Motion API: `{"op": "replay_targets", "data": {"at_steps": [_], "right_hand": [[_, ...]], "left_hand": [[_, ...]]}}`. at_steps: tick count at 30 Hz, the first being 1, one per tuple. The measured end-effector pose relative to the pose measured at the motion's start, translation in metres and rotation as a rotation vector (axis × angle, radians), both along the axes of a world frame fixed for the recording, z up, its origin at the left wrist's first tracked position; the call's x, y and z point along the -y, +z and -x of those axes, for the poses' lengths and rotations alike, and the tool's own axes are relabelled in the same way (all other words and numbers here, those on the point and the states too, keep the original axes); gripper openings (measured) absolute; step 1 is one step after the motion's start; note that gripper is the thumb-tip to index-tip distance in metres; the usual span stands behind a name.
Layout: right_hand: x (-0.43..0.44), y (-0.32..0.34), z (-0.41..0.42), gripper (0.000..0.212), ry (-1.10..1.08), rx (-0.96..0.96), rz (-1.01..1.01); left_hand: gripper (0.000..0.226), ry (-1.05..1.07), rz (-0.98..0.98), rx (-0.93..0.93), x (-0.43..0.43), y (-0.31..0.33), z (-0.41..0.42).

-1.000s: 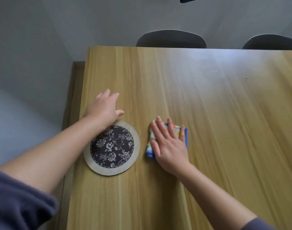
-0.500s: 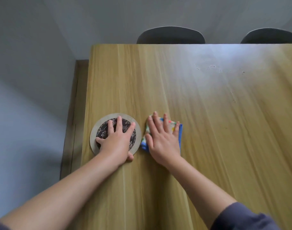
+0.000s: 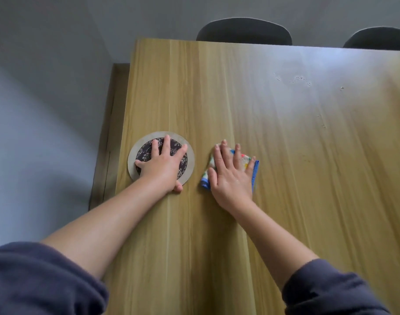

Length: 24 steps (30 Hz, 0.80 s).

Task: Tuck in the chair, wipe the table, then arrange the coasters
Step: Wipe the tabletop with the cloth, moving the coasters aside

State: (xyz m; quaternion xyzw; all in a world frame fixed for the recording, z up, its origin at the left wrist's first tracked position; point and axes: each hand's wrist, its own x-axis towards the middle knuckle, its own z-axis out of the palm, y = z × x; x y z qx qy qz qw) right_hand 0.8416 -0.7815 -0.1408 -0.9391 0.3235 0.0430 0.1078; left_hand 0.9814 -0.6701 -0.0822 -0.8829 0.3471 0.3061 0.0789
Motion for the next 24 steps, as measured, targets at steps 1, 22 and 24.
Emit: {"op": "replay_targets", "data": {"at_steps": [1,22,24], "right_hand": [[-0.018,0.000,0.011,0.063,0.070,0.008,0.004],[-0.017,0.002,0.071,0.063,0.128,0.011,-0.008],[-0.058,0.004,0.097,0.064,0.266,0.024,-0.019]], "left_hand": [[0.110,0.002,-0.002,0.004,0.001,0.001,0.000],[0.110,0.036,0.067,0.054,-0.006,0.000,0.002],[0.109,0.030,0.071,0.057,-0.007,0.000,0.002]]}}
